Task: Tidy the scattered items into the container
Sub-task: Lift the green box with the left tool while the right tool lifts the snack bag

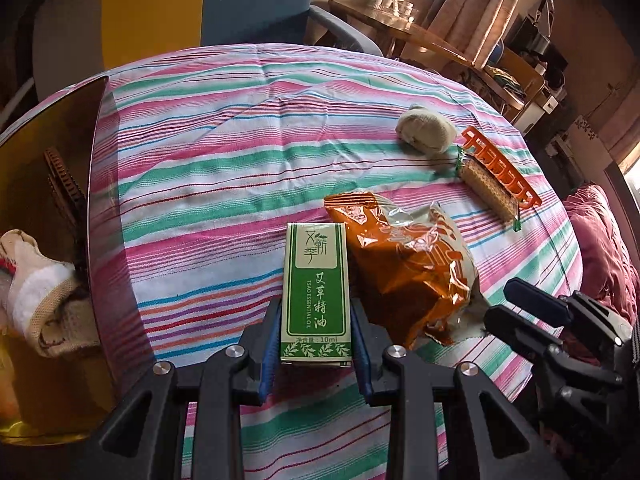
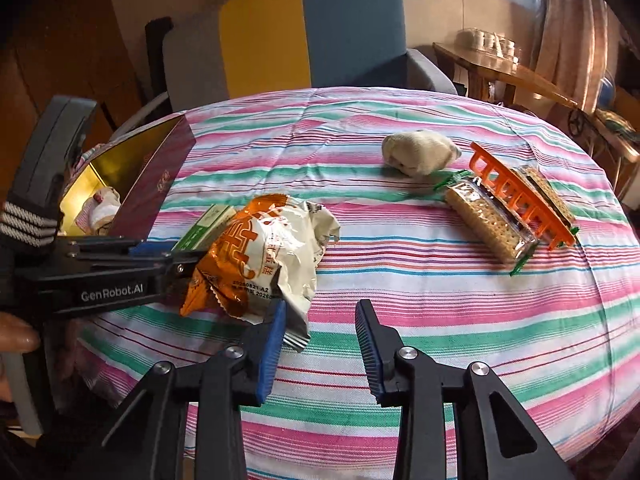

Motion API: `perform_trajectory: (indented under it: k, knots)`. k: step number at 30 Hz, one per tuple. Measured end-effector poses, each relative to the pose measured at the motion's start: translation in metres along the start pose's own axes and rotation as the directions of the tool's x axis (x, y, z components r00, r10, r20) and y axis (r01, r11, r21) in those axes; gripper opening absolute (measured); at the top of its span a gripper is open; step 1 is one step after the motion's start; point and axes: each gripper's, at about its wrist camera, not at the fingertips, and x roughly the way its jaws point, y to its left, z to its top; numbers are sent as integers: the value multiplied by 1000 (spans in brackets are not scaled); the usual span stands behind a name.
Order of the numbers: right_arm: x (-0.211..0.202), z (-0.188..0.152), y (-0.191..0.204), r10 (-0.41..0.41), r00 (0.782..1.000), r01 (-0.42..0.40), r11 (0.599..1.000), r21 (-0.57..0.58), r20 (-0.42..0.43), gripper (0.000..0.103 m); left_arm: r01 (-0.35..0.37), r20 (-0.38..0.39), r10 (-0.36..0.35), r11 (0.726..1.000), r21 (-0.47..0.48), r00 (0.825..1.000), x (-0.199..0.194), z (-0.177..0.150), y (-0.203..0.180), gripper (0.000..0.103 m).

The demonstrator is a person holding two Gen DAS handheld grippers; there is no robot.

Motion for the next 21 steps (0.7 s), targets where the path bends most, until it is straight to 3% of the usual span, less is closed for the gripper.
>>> perform_trajectory:
  k: [1,5,15,19,21]
  knots:
    - [-3,0,-2,5,1000,-5,1000,10,5,38,4,0,-4,1000,-10,1000,-1,0,2,31]
    - [-1,9,2,52,999,-52,998,36,10,67,13,5,-12,999,-39,1000,-1,-2,7,32]
    - [33,29,7,105,992,-99,991,93,-63,71,26,16,-25,999,-24,1000,3,-7,8,36]
    - [40,30,10,70,995,-65,996,63,-72,71,19,28,-18,1000,-4,999,5,-8,7,36]
    - [41,31,11,14,997,-12,1000,21,-75,66,18,33,-18,1000,1,999,5,-9,6,36]
